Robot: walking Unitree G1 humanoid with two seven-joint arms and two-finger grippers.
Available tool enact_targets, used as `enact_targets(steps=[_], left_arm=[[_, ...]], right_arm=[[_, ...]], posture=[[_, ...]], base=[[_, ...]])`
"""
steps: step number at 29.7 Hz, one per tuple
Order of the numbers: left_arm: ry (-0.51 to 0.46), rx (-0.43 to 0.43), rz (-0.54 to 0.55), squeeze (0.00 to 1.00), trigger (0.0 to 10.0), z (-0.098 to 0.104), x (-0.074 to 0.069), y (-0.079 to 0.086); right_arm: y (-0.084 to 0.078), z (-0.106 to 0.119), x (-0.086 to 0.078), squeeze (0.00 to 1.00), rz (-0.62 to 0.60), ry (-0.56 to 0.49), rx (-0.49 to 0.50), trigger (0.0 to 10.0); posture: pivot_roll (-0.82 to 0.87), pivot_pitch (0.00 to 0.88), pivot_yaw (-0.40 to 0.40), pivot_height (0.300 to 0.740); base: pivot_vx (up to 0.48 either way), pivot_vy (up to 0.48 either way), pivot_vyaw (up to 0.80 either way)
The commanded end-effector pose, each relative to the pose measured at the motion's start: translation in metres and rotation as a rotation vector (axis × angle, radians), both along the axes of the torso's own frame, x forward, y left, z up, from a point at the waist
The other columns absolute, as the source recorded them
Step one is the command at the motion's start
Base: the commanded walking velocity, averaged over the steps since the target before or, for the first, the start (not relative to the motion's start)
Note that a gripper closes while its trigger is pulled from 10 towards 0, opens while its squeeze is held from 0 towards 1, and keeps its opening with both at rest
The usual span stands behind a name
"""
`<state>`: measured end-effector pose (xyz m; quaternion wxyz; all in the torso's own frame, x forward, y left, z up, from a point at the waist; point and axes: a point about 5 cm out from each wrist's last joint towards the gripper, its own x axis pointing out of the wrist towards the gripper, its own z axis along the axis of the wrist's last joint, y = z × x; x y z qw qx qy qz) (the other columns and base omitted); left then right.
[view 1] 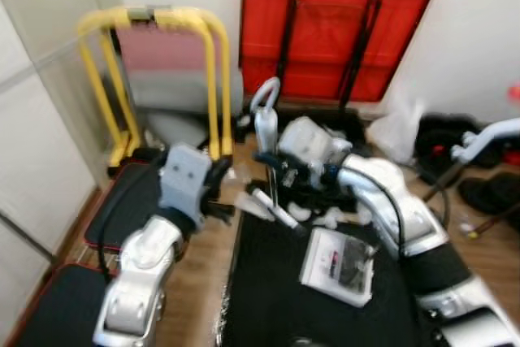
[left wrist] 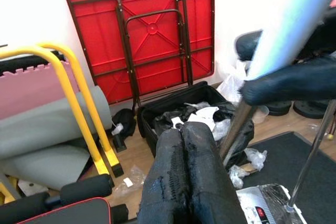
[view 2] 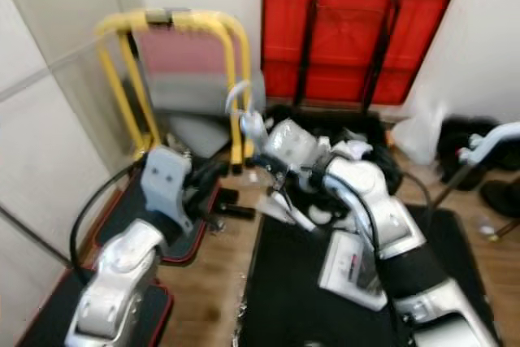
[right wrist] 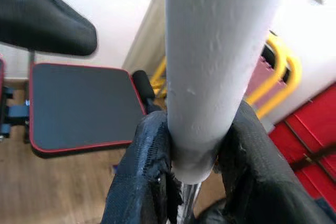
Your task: Sweep floor
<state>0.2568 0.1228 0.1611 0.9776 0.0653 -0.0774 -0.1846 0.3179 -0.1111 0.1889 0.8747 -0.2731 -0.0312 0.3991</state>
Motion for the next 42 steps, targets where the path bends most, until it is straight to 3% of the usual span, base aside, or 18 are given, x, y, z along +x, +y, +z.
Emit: enact_targets(steps=[1, 13, 21, 25, 33, 42], left_arm=[[-0.015, -0.013, 0.048, 0.00, 10.0, 0.002, 0.000, 0.001], [-0.009, -0.033, 0.061, 0.00, 10.0, 0.001, -0.003, 0.003], [-0.004, -0.038, 0.055, 0.00, 10.0, 0.000, -0.004, 0.002], [-0.002, -0.039, 0.053, 0.00, 10.0, -0.001, -0.005, 0.002], [0.002, -0.039, 0.050, 0.00, 10.0, -0.001, -0.006, 0.002], [0.027, -0.058, 0.016, 0.00, 10.0, 0.000, -0.014, -0.001]], right_arm=[[0.002, 0.012, 0.001, 0.00, 0.008, -0.073, 0.001, 10.0], [0.007, 0.006, -0.008, 0.00, 0.068, -0.075, 0.041, 10.0], [0.017, 0.010, -0.020, 0.00, 0.204, -0.061, 0.107, 10.0], [0.021, 0.014, -0.027, 0.00, 0.276, -0.054, 0.129, 10.0], [0.016, 0.017, -0.022, 0.00, 0.234, -0.087, 0.125, 10.0], [0.008, 0.018, 0.007, 0.00, 0.118, -0.191, -0.008, 10.0]], posture=[[-0.08, 0.000, -0.027, 0.740], [-0.08, 0.005, -0.023, 0.740], [-0.08, 0.007, -0.020, 0.740], [-0.08, 0.009, -0.022, 0.740], [-0.08, 0.019, -0.021, 0.740], [-0.07, 0.066, -0.021, 0.740]], base=[[0.322, 0.000, 0.00], [0.338, 0.000, -0.13], [0.338, 0.000, 0.00], [0.337, 0.000, 0.78], [0.329, 0.000, 0.29], [0.129, 0.000, 0.00]])
